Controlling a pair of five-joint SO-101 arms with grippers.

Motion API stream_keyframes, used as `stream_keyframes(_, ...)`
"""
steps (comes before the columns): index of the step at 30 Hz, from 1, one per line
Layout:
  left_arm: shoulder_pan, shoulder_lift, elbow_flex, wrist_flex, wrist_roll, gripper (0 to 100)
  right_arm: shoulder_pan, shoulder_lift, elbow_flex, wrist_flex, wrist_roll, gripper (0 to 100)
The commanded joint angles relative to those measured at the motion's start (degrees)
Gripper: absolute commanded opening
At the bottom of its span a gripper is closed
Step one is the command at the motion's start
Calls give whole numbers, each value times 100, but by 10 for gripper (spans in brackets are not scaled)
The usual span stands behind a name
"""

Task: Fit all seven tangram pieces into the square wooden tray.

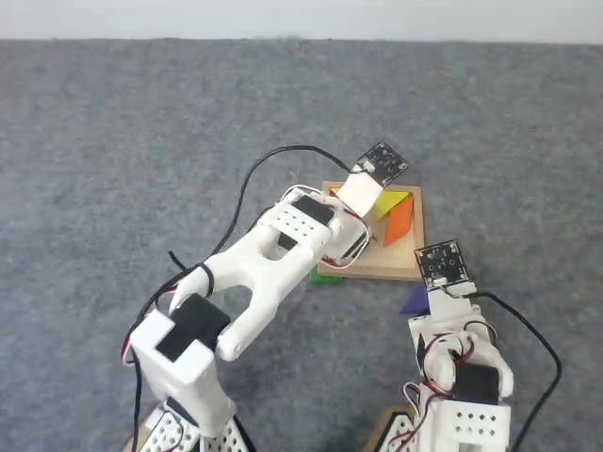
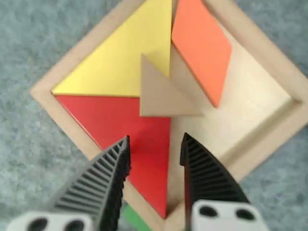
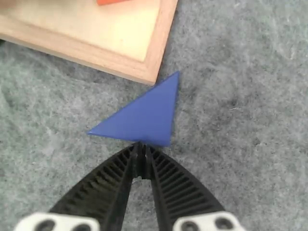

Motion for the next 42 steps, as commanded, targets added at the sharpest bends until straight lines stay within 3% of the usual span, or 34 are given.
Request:
stream_keyframes(1, -97, -738, 224, -264, -79, 164, 31, -119, 114, -31, -9, 8)
stream_keyframes(6, -360, -1213, 453, -791, 220, 164, 40, -119, 114, -31, -9, 8)
stream_keyframes(14, -527, -44, -444, -844, 369, 164, 48, -119, 114, -31, -9, 8)
stream_keyframes(19, -343, 422, -857, -492, 360, 164, 48, -119, 114, -31, -9, 8)
stream_keyframes(35, 132, 422, -998, -484, 360, 163, 48, -119, 114, -31, -9, 8)
stream_keyframes(39, 88, 176, -848, -167, 352, 163, 48, -119, 114, -31, -9, 8)
stream_keyframes(42, 440, -62, -338, -387, 343, 163, 48, -119, 114, -31, -9, 8)
